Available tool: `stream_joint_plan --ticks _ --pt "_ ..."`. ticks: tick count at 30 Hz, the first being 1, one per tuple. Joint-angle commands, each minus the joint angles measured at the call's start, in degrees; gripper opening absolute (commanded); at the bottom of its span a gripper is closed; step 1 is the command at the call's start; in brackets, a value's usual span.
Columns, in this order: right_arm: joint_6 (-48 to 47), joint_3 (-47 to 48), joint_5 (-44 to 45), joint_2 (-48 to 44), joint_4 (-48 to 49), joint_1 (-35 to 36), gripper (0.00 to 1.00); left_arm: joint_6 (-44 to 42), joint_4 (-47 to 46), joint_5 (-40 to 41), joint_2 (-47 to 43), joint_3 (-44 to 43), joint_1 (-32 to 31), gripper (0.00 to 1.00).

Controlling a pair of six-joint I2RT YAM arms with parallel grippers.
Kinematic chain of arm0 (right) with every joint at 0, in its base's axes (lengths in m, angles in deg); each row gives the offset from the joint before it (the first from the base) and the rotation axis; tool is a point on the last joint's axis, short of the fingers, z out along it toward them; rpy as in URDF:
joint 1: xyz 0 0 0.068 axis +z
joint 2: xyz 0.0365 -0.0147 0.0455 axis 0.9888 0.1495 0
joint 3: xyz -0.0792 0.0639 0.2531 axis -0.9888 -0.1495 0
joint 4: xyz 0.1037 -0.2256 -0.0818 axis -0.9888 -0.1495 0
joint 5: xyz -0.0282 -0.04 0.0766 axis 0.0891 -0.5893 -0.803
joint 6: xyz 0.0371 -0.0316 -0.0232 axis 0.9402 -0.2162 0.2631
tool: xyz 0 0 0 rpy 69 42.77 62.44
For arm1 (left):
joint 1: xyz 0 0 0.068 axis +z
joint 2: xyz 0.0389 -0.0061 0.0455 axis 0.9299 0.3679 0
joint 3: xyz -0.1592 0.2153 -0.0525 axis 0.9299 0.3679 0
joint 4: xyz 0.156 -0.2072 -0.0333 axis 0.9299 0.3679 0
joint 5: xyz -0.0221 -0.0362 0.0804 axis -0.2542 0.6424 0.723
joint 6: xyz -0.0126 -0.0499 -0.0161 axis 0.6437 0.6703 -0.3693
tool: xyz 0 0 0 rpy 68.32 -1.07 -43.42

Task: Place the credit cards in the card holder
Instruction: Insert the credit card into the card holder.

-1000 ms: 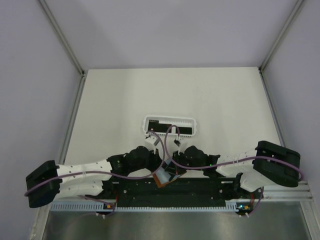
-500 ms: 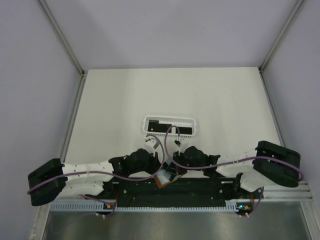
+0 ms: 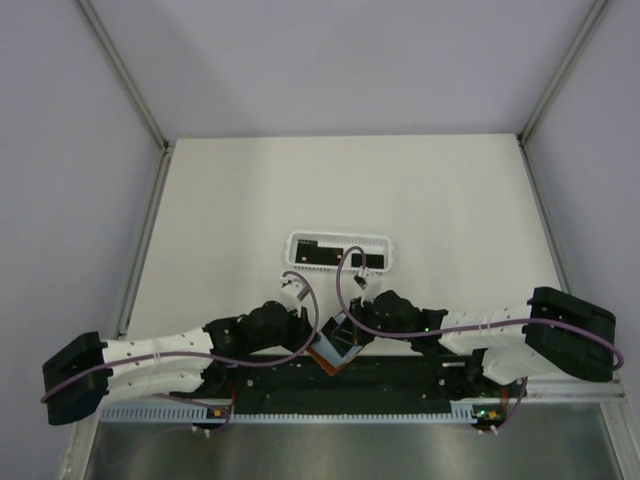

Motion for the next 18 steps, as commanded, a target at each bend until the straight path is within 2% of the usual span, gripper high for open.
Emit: stream_joint_plan --ticks 1,10,18 --pt "-0.7 1.3 0.5 0.6 1.7 0.4 0.0 1.2 4.0 0.8 -5.5 0.8 -0.3 0.0" --pt "-1.0 2.3 0.4 3.9 1.0 0.4 0.0 2.4 9.0 1.4 -10.2 0.6 -0.3 0.0" --pt "-2.0 5.5 4.1 6.0 -7.8 0.4 0.0 1.2 14.1 3.9 -12.2 -4.1 -0.3 0.0"
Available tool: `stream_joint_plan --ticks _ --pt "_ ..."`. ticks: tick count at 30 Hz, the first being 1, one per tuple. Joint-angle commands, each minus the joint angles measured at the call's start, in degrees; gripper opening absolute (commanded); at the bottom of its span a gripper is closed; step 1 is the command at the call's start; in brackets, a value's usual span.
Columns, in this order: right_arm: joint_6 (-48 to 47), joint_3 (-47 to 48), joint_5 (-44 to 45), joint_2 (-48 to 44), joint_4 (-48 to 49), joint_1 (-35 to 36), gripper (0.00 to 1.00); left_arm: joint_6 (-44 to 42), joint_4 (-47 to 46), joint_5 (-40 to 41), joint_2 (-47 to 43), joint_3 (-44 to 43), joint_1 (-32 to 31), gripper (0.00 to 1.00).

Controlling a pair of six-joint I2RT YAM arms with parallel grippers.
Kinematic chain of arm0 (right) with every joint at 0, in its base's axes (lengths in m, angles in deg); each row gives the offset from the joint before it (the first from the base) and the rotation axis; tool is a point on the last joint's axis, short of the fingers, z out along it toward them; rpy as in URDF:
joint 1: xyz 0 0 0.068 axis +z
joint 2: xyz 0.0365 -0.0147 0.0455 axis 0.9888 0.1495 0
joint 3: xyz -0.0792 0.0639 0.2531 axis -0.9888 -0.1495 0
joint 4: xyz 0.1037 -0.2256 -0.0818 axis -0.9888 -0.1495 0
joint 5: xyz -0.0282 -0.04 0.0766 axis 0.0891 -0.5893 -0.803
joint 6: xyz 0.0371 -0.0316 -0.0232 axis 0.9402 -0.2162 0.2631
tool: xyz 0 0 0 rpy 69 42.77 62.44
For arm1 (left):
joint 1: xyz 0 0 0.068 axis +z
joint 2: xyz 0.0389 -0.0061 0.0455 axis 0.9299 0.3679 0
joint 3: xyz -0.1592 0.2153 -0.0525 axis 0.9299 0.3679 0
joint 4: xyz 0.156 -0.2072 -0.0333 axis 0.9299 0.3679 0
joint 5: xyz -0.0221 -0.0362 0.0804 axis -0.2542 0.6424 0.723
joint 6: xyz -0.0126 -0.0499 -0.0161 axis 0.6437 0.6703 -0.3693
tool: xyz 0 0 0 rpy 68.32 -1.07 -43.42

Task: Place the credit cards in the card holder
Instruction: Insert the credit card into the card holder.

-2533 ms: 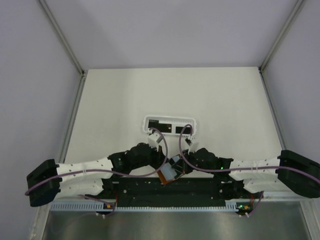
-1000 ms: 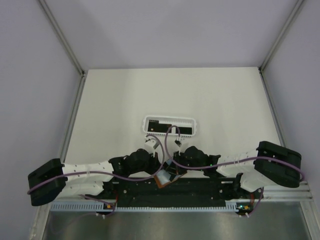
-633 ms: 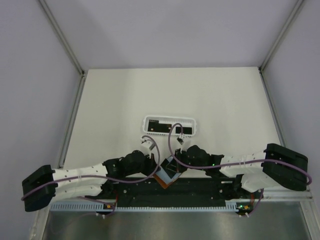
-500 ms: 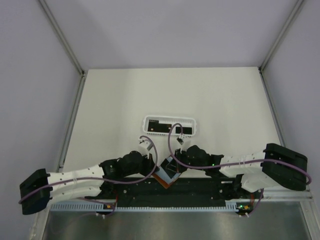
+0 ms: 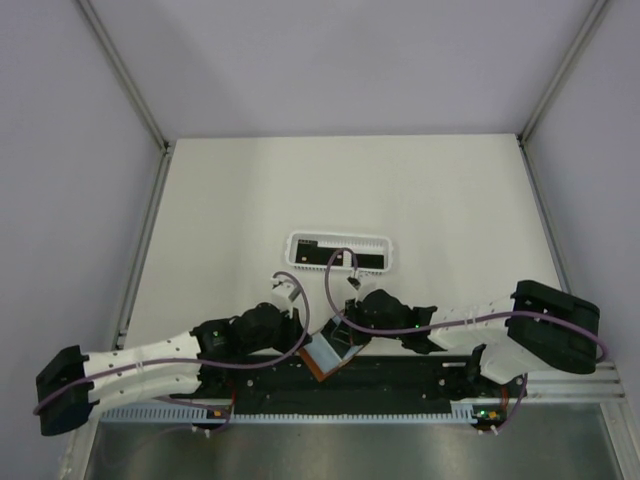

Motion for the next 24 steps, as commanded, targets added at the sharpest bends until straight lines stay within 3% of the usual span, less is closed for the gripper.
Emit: stream_joint_plan --ticks 1,14,24 --pt "-1.8 3.2 5.2 0.2 -7.1 0.3 0.0 -0.7 3.3 2.7 -2.5 -4.8 -0.3 0.0" --pt "5.4 7.0 25.4 0.0 -27.7 0.3 0.0 -2.0 3.6 4.0 -4.0 -6.3 -0.3 0.0" --pt "11.3 7.8 27.1 2.2 -28.6 0.4 0.0 -4.8 -9.7 4.8 5.0 -7.7 -0.3 0.0"
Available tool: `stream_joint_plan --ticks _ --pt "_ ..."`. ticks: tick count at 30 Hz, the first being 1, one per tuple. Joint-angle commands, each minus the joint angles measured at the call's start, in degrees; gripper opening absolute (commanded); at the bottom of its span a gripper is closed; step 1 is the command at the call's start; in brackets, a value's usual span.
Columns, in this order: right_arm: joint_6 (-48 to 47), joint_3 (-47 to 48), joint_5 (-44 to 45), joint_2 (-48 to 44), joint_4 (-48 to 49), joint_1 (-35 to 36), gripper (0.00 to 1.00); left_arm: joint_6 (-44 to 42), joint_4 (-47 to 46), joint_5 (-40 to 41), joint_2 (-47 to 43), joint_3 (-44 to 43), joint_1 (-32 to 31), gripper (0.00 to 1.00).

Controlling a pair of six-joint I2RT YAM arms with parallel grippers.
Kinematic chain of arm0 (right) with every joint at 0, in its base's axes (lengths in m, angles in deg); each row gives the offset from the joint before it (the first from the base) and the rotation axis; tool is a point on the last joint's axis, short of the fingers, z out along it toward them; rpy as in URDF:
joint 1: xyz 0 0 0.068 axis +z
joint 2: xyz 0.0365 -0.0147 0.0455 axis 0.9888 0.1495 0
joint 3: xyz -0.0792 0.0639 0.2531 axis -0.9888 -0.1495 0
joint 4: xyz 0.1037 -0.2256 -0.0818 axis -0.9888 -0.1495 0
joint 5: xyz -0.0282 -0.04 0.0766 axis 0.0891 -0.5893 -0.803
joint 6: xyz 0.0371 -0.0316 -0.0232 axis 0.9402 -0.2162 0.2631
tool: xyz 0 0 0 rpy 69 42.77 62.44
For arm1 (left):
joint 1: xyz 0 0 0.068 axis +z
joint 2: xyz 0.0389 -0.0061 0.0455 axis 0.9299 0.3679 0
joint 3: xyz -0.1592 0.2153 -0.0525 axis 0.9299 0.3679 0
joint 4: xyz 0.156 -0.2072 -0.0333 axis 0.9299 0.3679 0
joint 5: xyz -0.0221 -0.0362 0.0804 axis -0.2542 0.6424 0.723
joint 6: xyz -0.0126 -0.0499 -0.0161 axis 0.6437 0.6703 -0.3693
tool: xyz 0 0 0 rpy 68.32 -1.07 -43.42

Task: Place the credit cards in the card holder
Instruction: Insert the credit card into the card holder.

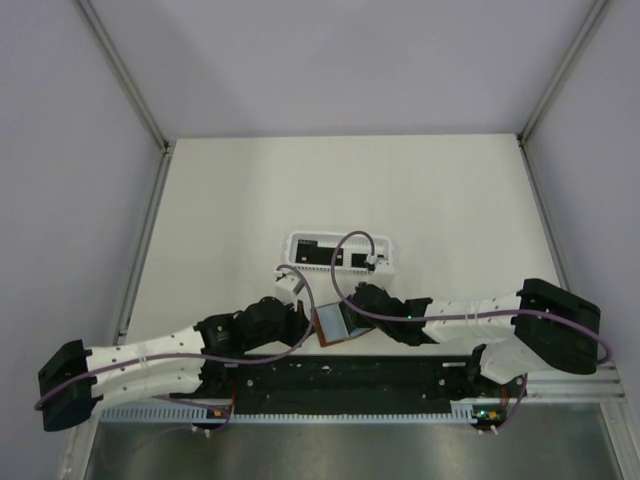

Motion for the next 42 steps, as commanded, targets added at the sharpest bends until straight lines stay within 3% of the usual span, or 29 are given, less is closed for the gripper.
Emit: stream_joint_plan --ticks 1,10,26,31,42 --pt "2.1 -0.9 2.8 2.6 -7.5 0.3 0.0 -2.6 -12.6 1.3 4.6 -3.7 -0.3 0.0" --pt "0.8 -2.1 0.7 1.8 -3.7 0.3 0.0 -3.4 -18.2 -1.3 19.8 -7.5 -0.3 0.0" --pt "-2.6 -4.0 -2.1 -2.3 0.8 0.3 0.0 1.7 -23.7 -1.2 30.4 -1.4 -0.3 0.0" --pt "-2.9 -6.0 -4.1 -4.0 3.4 -0.1 0.0 3.0 -24.4 -1.8 30.7 0.3 -0.3 0.0" --pt "-2.4 -16.8 -15.5 -6.1 23.0 -5.7 0.0 3.3 -21.3 0.0 26.6 2.3 -0.3 0.0"
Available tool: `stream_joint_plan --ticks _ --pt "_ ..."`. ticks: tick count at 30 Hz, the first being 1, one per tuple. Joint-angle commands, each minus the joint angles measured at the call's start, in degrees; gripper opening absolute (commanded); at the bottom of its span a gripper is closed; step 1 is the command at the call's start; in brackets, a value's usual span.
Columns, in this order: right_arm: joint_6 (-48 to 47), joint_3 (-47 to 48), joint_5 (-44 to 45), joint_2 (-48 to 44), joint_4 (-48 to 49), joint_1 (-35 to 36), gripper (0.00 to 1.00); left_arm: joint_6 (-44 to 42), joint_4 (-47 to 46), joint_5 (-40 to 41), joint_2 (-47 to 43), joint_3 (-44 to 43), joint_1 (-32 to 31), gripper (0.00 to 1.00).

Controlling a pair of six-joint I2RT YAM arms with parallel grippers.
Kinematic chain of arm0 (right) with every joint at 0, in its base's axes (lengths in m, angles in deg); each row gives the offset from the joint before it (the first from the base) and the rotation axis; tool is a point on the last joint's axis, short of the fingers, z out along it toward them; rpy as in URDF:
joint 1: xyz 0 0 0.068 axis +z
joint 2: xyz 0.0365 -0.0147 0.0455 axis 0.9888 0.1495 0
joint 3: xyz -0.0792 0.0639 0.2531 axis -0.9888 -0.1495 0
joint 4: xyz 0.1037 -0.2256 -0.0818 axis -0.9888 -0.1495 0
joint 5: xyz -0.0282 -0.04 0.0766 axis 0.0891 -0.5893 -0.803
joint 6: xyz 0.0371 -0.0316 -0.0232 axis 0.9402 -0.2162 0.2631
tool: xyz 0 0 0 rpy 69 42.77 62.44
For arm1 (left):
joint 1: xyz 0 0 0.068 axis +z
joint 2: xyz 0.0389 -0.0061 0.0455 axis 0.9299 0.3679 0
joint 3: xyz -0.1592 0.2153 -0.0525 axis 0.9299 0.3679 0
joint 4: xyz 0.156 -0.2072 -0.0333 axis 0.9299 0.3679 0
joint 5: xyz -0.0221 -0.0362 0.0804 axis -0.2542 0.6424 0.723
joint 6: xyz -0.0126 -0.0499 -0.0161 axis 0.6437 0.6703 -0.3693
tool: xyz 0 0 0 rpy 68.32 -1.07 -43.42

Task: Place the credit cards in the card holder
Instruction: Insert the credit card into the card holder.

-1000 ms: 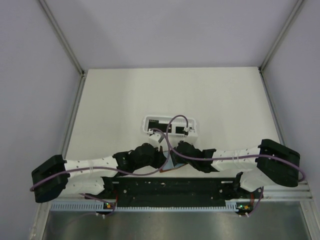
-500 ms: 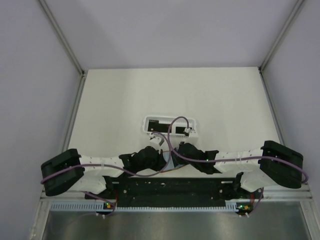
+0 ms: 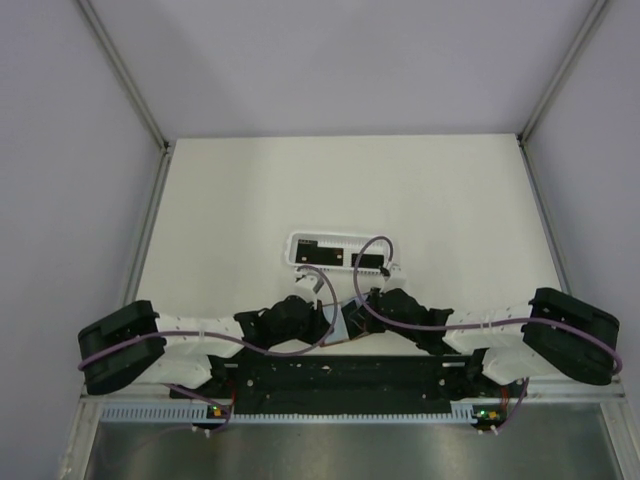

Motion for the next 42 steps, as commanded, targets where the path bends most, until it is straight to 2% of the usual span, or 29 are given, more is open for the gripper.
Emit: stream_joint_plan --ticks 1,8,18,27,33,42 --pt "-1.2 -4.4 -6.4 -1.2 5.5 -1.8 0.0 0.0 5.1 1.3 -1.0 2.1 -0.3 0.0" --pt "-1.3 -6.5 -8.9 -2.1 9.0 -3.4 0.0 0.2 6.5 1.6 -1.8 2.2 -0.3 0.0" --pt "-1.2 -6.6 -8.4 -1.6 8.7 -3.6 0.0 -0.2 11.6 5.6 -9.3 3.4 -0.3 0.0" --pt "-1.2 -6.4 -9.0 -1.6 10.1 -3.6 0.0 -0.2 10.1 4.3 -5.8 3.3 -0.3 0.0" --pt "-1.2 -6.3 -10.3 -1.2 13.5 -3.8 0.0 0.1 10.2 4.3 -6.6 3.7 -0.3 0.0" --pt "0.0 -6.4 -14.6 4.3 20.8 -5.3 0.0 0.1 11.1 4.9 -7.6 3.8 -0.3 0.0"
